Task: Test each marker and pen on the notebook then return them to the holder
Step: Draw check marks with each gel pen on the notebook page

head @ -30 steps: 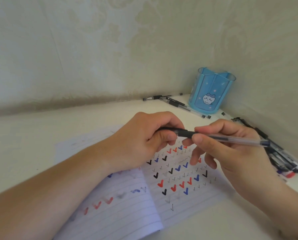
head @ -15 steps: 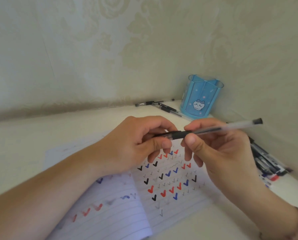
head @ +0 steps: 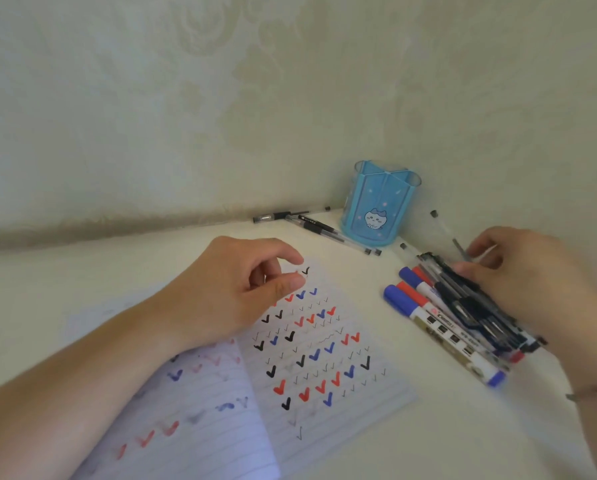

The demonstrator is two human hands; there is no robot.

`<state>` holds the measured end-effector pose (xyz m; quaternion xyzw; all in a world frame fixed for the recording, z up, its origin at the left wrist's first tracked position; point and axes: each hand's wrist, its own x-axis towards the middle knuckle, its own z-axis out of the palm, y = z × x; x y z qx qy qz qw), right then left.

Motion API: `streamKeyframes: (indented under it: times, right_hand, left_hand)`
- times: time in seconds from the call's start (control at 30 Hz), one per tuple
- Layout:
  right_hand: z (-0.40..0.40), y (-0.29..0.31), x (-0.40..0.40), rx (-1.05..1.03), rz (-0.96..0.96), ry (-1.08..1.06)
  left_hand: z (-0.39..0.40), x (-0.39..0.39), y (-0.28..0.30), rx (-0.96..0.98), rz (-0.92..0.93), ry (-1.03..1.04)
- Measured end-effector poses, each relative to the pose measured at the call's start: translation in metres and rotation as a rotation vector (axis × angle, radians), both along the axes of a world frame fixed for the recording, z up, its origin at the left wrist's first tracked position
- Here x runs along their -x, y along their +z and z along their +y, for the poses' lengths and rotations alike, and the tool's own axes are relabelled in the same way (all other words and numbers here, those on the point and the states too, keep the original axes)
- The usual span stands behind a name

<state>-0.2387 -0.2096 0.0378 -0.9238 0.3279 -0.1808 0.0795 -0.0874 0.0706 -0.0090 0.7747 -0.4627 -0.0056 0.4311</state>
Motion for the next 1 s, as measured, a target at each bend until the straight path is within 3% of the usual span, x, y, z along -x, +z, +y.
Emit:
streamKeyframes:
  times: [0.2,0.47,0.53,0.7,1.0]
  right_hand:
    - [-0.007,-0.007,-0.001,0.003,0.199,-0.128]
    - [0.028,-0.002,-0.012,0.122,-0.02,-0.024]
    - [0.041,-0.003,-0.025,0.19,0.04,0.054]
    - [0.055,-0.015,-0.075,0.268,0.418,0.248]
    - [0.045,-0.026,-0.109,0.209,0.372,0.178]
  left_hand:
    - [0.001,-0.001,-0.001,-0.057,-0.058,-0.008]
    - [0.002,-0.003,0.002,-0.083,-0.15,0.016]
    - [0.002,-0.002,0.002,-0.088,-0.15,0.011]
    - [0.002,-0.002,0.002,-0.096,-0.167,0.009]
    - [0.003,-0.002,0.004,-0.102,-0.198,0.004]
